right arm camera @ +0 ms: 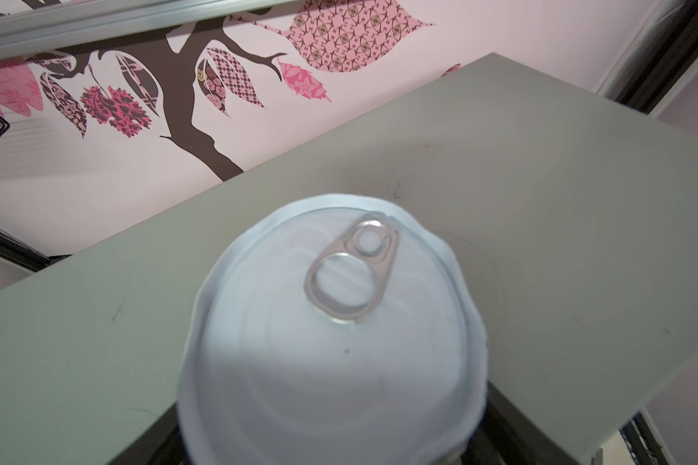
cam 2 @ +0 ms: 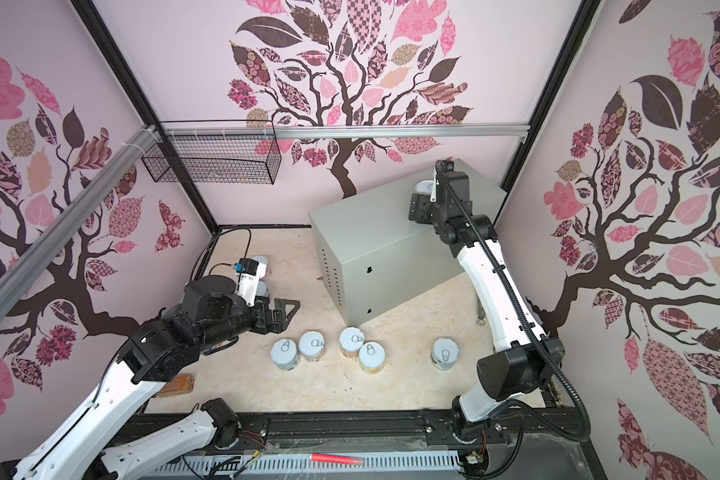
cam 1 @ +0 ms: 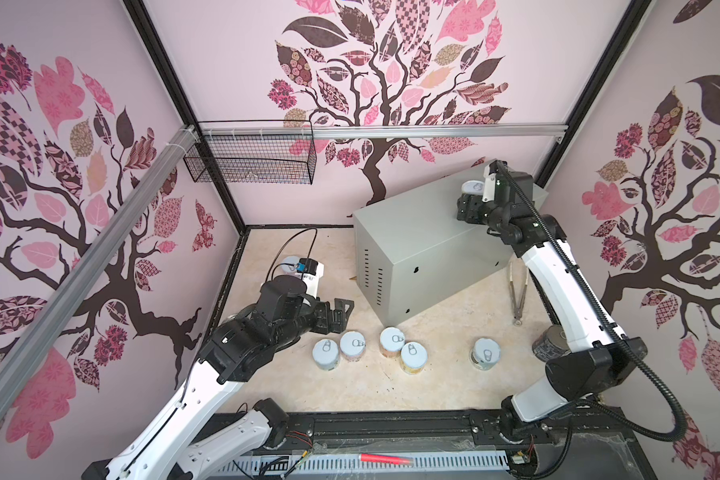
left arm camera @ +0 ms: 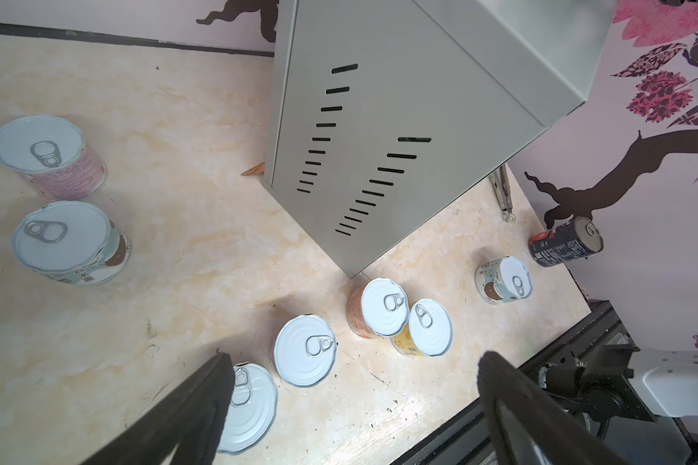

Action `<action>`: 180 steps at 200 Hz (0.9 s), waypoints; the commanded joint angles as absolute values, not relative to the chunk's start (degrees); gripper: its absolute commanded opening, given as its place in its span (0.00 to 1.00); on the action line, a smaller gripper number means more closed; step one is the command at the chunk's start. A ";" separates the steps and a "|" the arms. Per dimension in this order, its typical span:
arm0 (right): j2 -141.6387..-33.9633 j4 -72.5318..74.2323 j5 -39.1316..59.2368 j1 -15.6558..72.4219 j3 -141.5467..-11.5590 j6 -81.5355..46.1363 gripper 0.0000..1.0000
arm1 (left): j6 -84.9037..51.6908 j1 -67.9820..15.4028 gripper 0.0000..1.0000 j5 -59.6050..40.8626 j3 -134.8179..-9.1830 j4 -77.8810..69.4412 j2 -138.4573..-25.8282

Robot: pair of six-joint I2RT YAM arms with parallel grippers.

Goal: Place and organize the canned foods onto the counter
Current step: 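Lower the yellow-green can onto the cabinet top's far corner with the right gripper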

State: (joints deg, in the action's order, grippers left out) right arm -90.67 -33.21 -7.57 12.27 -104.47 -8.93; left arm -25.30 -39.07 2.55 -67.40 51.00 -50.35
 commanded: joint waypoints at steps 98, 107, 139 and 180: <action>-100.06 -36.72 -13.28 12.03 -117.72 -8.05 0.69 | -23.93 -38.81 0.98 3.85 -66.08 49.88 -51.14; -101.22 -37.54 -14.64 11.95 -119.27 -7.83 0.69 | -23.80 -38.87 0.98 3.80 -65.96 49.83 -51.15; -104.33 -38.89 -16.33 10.93 -122.93 -8.18 0.69 | -23.82 -38.87 0.98 3.95 -65.33 49.38 -51.24; -107.54 -40.16 -15.28 7.59 -126.34 -9.51 0.68 | -23.76 -38.86 0.98 3.87 -63.94 48.46 -51.50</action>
State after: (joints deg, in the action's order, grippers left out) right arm -104.77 -38.35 -14.44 10.24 -122.63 -8.40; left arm -24.43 -39.07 3.62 -65.89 49.89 -51.44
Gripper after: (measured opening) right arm 0.719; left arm 0.981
